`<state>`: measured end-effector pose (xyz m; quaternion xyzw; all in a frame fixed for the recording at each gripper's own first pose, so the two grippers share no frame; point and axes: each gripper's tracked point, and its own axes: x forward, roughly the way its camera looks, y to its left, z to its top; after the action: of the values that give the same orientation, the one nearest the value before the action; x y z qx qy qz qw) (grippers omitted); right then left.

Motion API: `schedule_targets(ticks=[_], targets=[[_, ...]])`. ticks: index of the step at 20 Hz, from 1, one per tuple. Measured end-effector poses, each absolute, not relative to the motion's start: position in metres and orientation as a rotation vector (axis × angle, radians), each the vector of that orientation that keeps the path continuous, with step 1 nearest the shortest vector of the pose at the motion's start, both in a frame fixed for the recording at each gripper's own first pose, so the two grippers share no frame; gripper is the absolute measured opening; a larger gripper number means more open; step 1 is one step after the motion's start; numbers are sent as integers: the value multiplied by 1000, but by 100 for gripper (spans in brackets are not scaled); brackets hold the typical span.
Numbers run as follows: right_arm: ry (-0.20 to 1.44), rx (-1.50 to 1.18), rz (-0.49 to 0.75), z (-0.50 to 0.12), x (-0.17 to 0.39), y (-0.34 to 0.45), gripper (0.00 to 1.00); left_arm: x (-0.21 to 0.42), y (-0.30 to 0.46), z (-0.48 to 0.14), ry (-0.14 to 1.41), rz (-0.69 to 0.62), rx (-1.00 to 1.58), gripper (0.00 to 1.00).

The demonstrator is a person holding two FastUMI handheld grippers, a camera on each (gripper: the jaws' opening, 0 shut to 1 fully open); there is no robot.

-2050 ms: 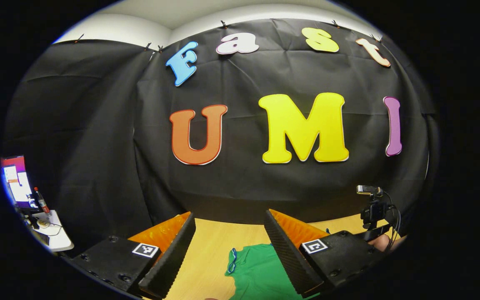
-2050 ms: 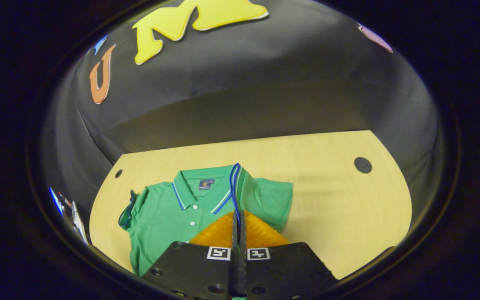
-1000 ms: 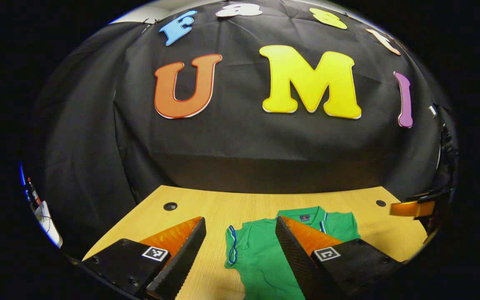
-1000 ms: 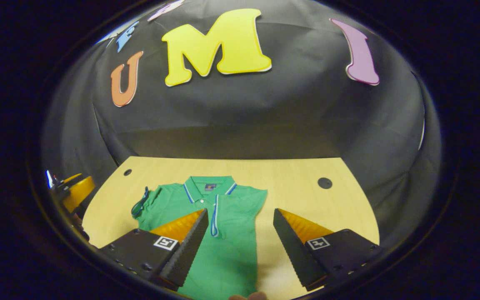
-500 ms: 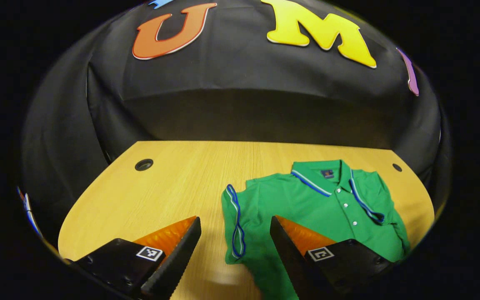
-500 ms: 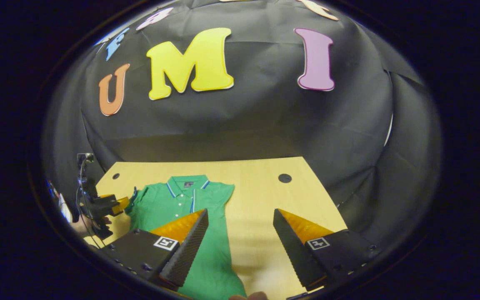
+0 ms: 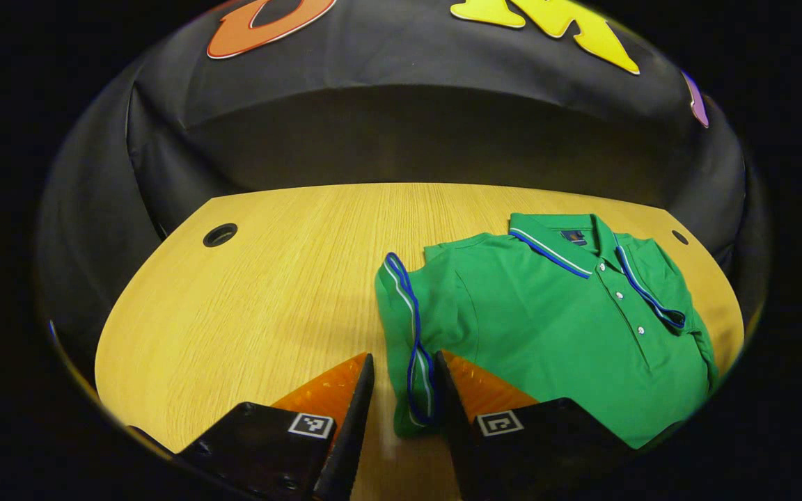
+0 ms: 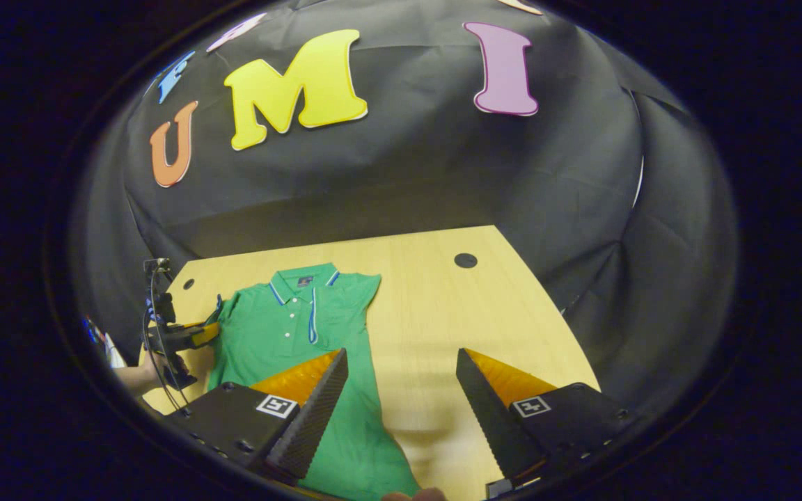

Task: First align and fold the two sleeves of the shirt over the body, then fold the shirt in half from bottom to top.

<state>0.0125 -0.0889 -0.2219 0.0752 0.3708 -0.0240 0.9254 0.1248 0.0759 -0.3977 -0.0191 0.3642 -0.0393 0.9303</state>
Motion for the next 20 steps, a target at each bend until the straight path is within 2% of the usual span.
schedule_targets(ticks=[1,2,4,7,8,9,14,20], targets=[[767,154,-39,-225,12,-84,96,125,78,-397,741,-80,-49,59],[774,151,-26,-228,11,-80,96,125,79,-397,738,-72,-64,40],[791,143,0,-233,9,-70,96,124,77,-393,725,-83,-98,28],[799,151,22,-235,9,-62,96,123,63,-389,721,-159,-129,16],[800,152,26,-236,9,-60,94,123,62,-387,729,-171,-129,12],[798,147,29,-235,11,-59,96,124,65,-384,731,-164,-115,11],[777,165,51,-231,15,-52,96,137,59,-322,640,-172,-44,8],[745,172,75,-220,6,-47,93,138,11,-285,635,-194,15,8]])
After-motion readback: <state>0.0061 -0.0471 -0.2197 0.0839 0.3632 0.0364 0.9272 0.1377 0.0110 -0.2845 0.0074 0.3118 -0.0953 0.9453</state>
